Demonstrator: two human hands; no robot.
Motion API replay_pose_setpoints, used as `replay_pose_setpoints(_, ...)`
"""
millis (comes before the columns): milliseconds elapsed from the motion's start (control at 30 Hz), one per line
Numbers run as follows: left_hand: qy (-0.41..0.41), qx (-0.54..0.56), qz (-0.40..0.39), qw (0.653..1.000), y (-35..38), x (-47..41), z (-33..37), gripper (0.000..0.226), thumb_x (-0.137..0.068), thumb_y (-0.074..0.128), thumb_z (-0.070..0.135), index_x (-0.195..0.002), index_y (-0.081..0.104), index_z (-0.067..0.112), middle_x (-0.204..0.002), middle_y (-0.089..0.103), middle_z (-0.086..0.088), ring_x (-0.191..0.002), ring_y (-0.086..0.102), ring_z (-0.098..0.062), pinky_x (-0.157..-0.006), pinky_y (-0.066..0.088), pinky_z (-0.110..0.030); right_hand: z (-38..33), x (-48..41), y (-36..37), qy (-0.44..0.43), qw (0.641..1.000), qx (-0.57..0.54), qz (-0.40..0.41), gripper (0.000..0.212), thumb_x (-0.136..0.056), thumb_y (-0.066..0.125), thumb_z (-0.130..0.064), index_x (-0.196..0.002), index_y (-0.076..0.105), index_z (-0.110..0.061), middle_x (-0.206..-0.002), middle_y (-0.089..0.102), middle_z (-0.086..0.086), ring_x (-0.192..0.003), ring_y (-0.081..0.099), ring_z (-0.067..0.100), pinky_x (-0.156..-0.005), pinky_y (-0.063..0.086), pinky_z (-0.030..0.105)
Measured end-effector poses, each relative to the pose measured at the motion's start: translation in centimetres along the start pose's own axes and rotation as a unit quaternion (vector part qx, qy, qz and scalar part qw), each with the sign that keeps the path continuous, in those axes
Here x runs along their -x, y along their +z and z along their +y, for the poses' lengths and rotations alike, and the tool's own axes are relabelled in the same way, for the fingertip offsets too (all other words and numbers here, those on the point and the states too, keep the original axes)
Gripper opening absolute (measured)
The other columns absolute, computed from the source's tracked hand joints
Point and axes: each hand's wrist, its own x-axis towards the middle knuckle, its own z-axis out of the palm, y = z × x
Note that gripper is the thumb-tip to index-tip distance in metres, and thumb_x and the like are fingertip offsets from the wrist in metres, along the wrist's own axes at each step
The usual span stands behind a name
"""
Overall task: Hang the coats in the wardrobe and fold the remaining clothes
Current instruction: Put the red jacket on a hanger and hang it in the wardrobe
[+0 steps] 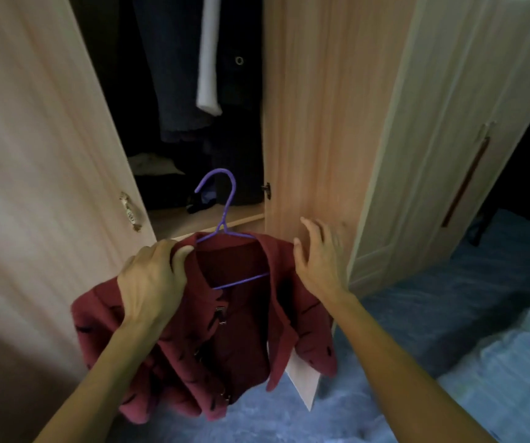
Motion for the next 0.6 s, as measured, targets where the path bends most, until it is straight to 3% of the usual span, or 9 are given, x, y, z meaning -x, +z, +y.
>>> replay_pose_setpoints(267, -0.049, -0.016, 0.018, 0.999, -3.4, 0.0, -6.3, 0.035, -0.091, 0.044, 0.04, -0.079, 0.062, 0.012, -0.067, 0.063, -0.006, -0.061, 0.062, -0.032, -0.05, 0.045, -0.034, -8.7, -4.9, 4.1, -0.007, 0.989, -0.12, -0.089, 0.033, -0.098, 0.043, -0.033, -0.125, 0.054, -0.018, -0.123, 0.06, 0.008, -0.108, 0.057, 0.027, -0.094, 0.042, 0.036)
replay_pose_setpoints(367, -0.052, -0.037, 0.041, 0.997, -5.4, -0.2, -9.1, 0.033, -0.09, 0.047, 0.039, -0.079, 0.062, 0.012, -0.066, 0.064, -0.006, -0.059, 0.062, -0.03, -0.048, 0.044, -0.033, -12.5, -6.3, 6.7, -0.016, 0.978, -0.145, -0.15, 0.036, -0.099, 0.039, -0.037, -0.127, 0.054, -0.02, -0.125, 0.058, 0.007, -0.11, 0.057, 0.024, -0.095, 0.041, 0.032)
replay_pose_setpoints(600, -0.052, -0.069, 0.088, 0.992, -9.6, -0.2, -15.1, 0.032, -0.09, 0.049, 0.038, -0.08, 0.063, 0.011, -0.065, 0.064, -0.005, -0.057, 0.061, -0.028, -0.048, 0.039, -0.028, -21.8, -9.7, 10.8, -0.05, 0.966, -0.169, -0.188, 0.047, -0.097, 0.038, -0.045, -0.132, 0.051, -0.016, -0.13, 0.058, 0.006, -0.118, 0.054, 0.022, -0.099, 0.041, 0.034)
